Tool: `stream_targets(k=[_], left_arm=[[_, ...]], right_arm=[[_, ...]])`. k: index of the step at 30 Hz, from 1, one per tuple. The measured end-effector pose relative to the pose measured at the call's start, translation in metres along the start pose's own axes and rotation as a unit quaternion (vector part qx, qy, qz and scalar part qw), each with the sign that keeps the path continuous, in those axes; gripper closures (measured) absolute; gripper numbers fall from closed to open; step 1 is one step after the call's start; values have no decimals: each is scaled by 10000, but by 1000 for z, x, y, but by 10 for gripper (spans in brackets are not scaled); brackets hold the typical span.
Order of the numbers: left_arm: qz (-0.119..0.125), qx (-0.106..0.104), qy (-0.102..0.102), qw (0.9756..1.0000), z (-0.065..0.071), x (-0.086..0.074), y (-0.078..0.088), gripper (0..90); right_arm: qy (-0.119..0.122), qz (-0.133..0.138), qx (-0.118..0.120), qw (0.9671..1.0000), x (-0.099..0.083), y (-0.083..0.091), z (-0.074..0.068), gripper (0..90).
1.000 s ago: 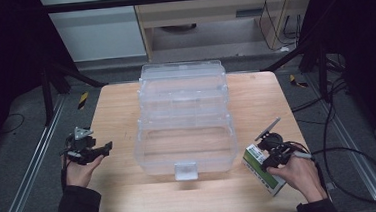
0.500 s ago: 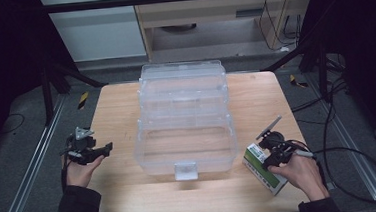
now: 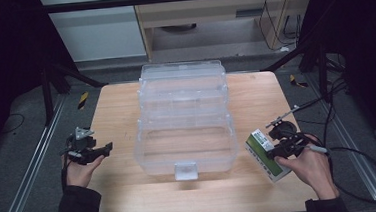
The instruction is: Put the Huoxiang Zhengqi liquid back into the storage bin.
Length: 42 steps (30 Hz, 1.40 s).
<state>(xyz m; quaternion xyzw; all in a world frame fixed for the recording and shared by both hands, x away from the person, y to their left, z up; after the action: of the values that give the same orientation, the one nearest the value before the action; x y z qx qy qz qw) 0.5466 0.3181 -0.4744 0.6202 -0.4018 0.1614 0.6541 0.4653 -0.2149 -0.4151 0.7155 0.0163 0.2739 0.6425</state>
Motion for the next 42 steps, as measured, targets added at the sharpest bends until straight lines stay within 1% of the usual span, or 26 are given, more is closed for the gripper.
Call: stream_targets(k=[2, 5, 7, 10, 14, 18, 20, 22, 26, 31, 34, 37, 42], left_arm=[[-2, 1, 3, 10000, 0, 0, 0, 339], [-10, 0, -6, 10000, 0, 0, 0, 340], [-9, -7, -2, 10000, 1, 0, -1, 340], [-19, -14, -7, 10000, 1, 0, -1, 340], [-47, -18, -24, 10000, 2, -1, -3, 340], [-42, -20, -13, 10000, 1, -1, -2, 340], [-39, -14, -13, 10000, 1, -1, -2, 340], [-39, -18, -15, 10000, 1, -1, -2, 340], [-54, -30, -24, 10000, 2, -1, -3, 340], [-49, -30, -11, 10000, 1, -1, -3, 340], [-50, -31, -13, 10000, 1, -1, -3, 340], [-49, -34, -24, 10000, 2, -1, -3, 340], [-49, -33, -19, 10000, 2, -1, -3, 339]], right_arm=[[-31, 86, -15, 10000, 2, 5, 1, 641], [37, 231, -75, 9997, 7, 12, 2, 642], [5, 310, -98, 9995, 10, 18, 2, 642], [88, 449, -130, 9989, 15, 25, 2, 643], [39, 556, -108, 9984, 22, 33, 2, 644], [100, 685, -167, 9975, 27, 42, 2, 644], [186, 773, -155, 9967, 30, 48, 1, 644], [254, 880, -134, 9957, 34, 55, -1, 643], [380, 1056, -170, 9935, 43, 67, -5, 643], [537, 1289, -190, 9900, 55, 76, -10, 643], [626, 1430, -119, 9877, 62, 81, -16, 643], [778, 1562, -32, 9846, 70, 83, -22, 643], [1047, 1630, 65, 9810, 82, 83, -34, 643]])
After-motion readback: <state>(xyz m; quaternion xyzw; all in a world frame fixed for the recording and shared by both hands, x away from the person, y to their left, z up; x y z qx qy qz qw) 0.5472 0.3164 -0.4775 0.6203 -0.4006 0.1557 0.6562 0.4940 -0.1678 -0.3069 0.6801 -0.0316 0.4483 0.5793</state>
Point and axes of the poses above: each handheld gripper's, and its own axes: y roughly backward along the jaws, x roughly out of its top, z roughly to its right, the point moved 7 cm from there along -y, roughly forward along the jaws, and after that the axes turned 4 degrees about -y, right-handed, at the moved point
